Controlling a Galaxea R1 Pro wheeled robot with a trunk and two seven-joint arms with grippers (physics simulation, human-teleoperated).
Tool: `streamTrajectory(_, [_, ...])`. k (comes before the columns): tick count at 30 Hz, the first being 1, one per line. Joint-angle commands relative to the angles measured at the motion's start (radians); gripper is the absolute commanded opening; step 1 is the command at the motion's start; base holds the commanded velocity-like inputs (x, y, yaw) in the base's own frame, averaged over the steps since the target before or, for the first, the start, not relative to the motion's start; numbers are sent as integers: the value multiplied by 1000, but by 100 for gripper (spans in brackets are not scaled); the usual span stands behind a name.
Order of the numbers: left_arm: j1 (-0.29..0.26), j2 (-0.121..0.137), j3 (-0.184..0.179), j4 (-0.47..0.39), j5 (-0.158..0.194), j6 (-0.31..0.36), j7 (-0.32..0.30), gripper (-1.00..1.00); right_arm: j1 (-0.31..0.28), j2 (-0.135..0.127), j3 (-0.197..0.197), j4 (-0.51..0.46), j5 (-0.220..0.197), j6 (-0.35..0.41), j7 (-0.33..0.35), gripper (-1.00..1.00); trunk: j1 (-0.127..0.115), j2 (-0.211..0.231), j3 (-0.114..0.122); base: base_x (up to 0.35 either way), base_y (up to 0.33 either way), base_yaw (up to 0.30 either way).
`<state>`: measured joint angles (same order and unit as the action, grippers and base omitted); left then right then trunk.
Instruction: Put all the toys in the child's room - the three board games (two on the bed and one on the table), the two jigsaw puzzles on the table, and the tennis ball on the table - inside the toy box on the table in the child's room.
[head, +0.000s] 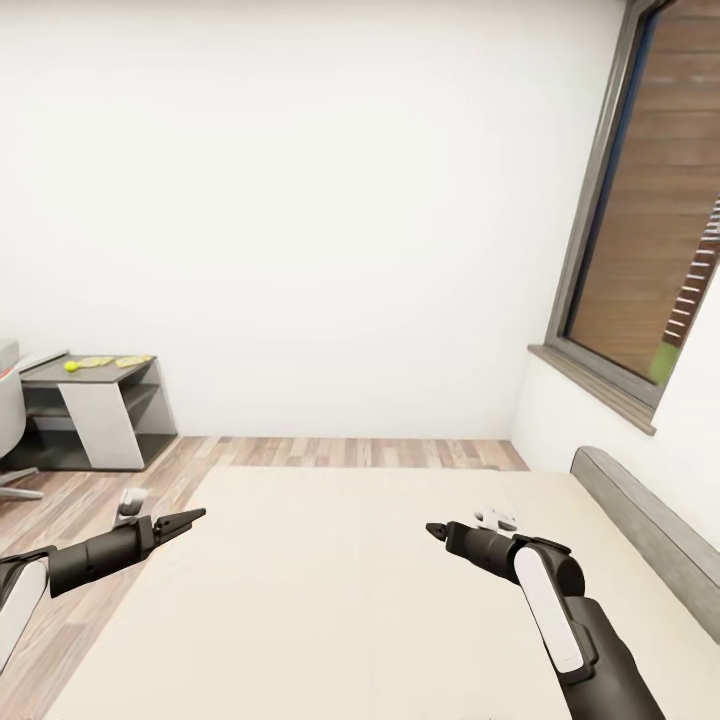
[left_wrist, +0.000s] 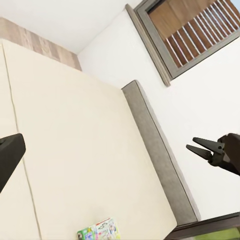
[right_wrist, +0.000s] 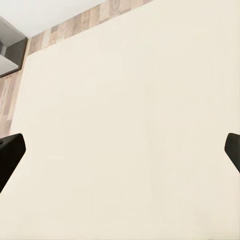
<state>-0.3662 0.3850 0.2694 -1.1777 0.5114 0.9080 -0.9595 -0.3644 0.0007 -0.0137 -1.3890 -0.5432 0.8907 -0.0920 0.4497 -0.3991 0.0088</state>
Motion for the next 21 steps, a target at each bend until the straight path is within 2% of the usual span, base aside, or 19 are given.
streamTrajectory(1, [0,0,1,0,1,5,-2,100,0,0,0,-1,-11,4,-10,100,0,-1,-2,0,0,0])
streamTrajectory(21, [0,0,1,1,1,5,-3,100,-2,-5,-2,18,-10,4,-14,100,0,-1,-35,0,0,0])
